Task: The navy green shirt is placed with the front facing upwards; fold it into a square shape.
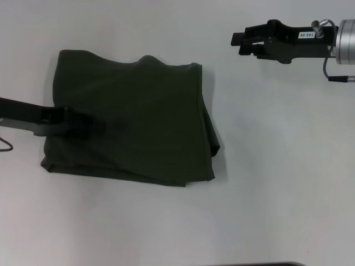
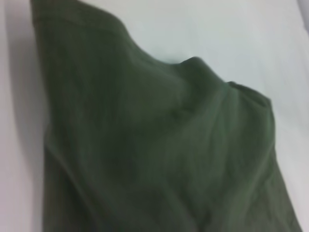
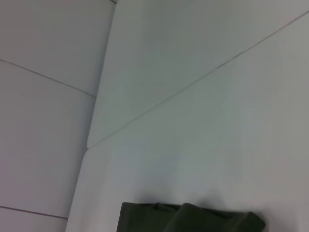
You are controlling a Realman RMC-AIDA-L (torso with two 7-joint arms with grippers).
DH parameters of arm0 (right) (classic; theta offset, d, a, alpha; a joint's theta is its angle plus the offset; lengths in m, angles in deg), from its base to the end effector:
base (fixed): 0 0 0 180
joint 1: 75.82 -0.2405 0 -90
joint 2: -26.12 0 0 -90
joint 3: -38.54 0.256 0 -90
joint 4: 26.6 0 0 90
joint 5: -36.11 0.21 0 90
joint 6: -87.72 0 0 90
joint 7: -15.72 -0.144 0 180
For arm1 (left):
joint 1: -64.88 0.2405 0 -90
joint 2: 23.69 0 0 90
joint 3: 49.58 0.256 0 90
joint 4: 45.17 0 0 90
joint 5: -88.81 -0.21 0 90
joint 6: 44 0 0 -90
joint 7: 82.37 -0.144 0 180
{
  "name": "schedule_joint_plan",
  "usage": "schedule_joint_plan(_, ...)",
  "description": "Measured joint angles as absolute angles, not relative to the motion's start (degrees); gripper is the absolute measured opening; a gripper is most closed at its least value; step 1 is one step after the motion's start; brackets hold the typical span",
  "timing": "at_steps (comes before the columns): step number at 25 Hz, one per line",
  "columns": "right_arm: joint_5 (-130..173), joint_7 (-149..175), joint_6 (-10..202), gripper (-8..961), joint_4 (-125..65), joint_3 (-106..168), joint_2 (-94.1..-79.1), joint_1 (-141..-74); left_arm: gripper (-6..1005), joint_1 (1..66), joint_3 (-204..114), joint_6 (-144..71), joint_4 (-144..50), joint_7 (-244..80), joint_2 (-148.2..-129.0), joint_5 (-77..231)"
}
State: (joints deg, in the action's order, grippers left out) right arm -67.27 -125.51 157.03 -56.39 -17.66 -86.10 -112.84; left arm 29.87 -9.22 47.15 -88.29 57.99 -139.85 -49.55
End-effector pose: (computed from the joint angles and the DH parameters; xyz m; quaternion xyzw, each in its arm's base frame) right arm 0.2571 0.3920 0.0042 -0.7085 0.6554 0.2442 0.0939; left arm -0.2831 0.3372 0.0161 -0.7730 -0.6293 -0.0603 0.0524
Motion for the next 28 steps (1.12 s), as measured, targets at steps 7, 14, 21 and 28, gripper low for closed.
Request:
schedule_joint_plan(7,-67.3,-125.5,157.1,387,-56.3,-17.7,-86.10,-112.7,599,30.8,-11.9,46.3,-88.9,58.7,-139.04,-50.9)
schedule_joint_plan(14,-67.3,-125.5,157.2,387,-56.3,-17.8,-86.10,-112.6,599,30.9,-12.5,45.1,-89.5,59.9,-138.80,-53.6)
schedule_joint_plan(21,-67.3,-125.5,157.8,388,-56.3,-17.8,-86.05,-112.6,600,31.1,-21.2,52.9,-91.6,56.1,-138.20,-53.0)
schedule_joint_plan(28,-69.4,-125.8,159.4,388,-56.3,-19.0,-86.49,-113.9,600,31.1,-22.7,53.1,-92.4,56.3,-137.68,-53.4)
